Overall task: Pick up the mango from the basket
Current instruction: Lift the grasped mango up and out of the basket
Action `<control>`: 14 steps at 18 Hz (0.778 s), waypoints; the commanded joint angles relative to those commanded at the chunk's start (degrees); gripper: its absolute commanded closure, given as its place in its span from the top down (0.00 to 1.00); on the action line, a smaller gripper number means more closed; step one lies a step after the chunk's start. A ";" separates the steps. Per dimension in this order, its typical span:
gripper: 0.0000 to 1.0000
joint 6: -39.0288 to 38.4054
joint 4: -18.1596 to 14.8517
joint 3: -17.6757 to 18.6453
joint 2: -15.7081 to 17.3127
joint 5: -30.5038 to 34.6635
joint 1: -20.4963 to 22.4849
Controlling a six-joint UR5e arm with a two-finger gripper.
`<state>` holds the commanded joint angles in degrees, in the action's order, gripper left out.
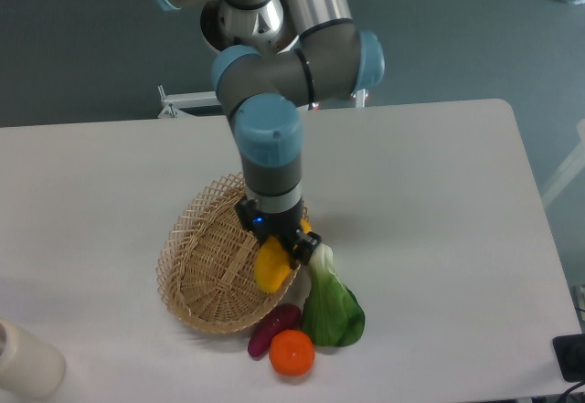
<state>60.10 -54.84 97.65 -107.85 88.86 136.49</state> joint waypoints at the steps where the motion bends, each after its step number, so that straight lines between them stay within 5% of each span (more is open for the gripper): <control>1: 0.37 1.58 -0.70 0.00 0.35 -0.09 0.97; 9: 0.38 13.00 -1.67 -0.88 0.45 -0.09 6.68; 14: 0.38 21.17 -5.01 -1.49 0.45 -0.09 10.20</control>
<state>81.28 -59.85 96.15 -107.40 88.77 146.68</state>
